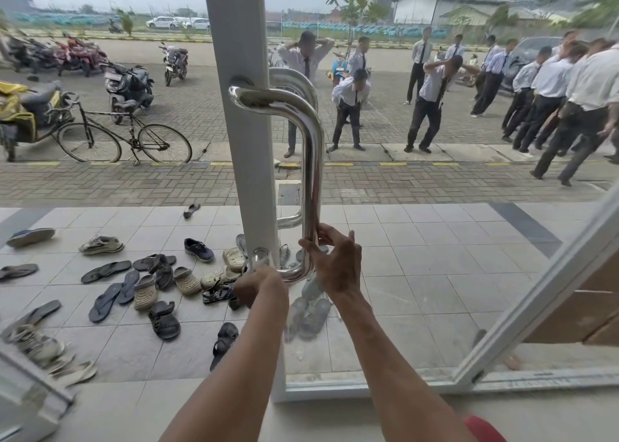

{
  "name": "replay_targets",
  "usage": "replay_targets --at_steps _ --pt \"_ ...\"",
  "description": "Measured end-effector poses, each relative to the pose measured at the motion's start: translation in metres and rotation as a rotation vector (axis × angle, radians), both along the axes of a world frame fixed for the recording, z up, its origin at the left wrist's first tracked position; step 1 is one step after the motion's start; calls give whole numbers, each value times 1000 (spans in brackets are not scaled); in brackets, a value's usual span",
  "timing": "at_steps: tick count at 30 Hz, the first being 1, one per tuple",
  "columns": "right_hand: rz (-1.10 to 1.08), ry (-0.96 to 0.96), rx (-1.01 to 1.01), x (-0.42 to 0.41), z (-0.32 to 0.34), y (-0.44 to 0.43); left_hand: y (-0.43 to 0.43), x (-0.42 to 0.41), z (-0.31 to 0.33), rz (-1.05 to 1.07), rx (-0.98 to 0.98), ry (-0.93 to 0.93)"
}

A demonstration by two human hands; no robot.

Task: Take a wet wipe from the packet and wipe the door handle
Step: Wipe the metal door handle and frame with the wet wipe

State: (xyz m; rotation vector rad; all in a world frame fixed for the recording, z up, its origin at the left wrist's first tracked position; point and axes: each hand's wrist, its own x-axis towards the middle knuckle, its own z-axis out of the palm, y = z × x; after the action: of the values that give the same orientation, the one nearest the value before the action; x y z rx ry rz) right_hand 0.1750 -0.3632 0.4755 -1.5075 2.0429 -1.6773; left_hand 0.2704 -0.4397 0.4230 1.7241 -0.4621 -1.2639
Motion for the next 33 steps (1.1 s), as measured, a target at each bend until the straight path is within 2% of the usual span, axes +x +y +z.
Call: replay_targets --at_steps 2,5,7,10,13,15,18,22,27,29,31,33 --pt "-10 3 0 0 -1 -1 -5 18 9 3 -137 -190" --pt "-8 15 -1 -2 -1 -2 3 27 5 -173 -323 -445" --pt "-11 20 2 -2 -2 -1 21 20 -13 -256 -531 -622" --pt "-20 40 -14 0 -1 -1 64 -3 -32 -383 -832 -696" --pt "-13 42 -33 0 -1 0 90 -11 -46 -619 -963 -772" --pt "-9 48 -38 -1 -1 1 82 4 -54 -722 -1008 -891" --pt "0 67 -29 -2 -2 0 45 32 -57 -714 -957 -1032" --pt "0 59 -25 -2 -4 0 18 52 -50 -721 -859 -960" --pt "-14 51 -32 1 -4 -1 70 32 -67 -817 -1090 -992" --pt "-20 47 -43 1 -5 0 75 26 -75 -854 -1116 -1005" --pt "-17 48 -48 1 -5 0 72 20 -74 -828 -1086 -999" --pt "-13 47 -49 1 -4 0 66 15 -64 -729 -972 -926"
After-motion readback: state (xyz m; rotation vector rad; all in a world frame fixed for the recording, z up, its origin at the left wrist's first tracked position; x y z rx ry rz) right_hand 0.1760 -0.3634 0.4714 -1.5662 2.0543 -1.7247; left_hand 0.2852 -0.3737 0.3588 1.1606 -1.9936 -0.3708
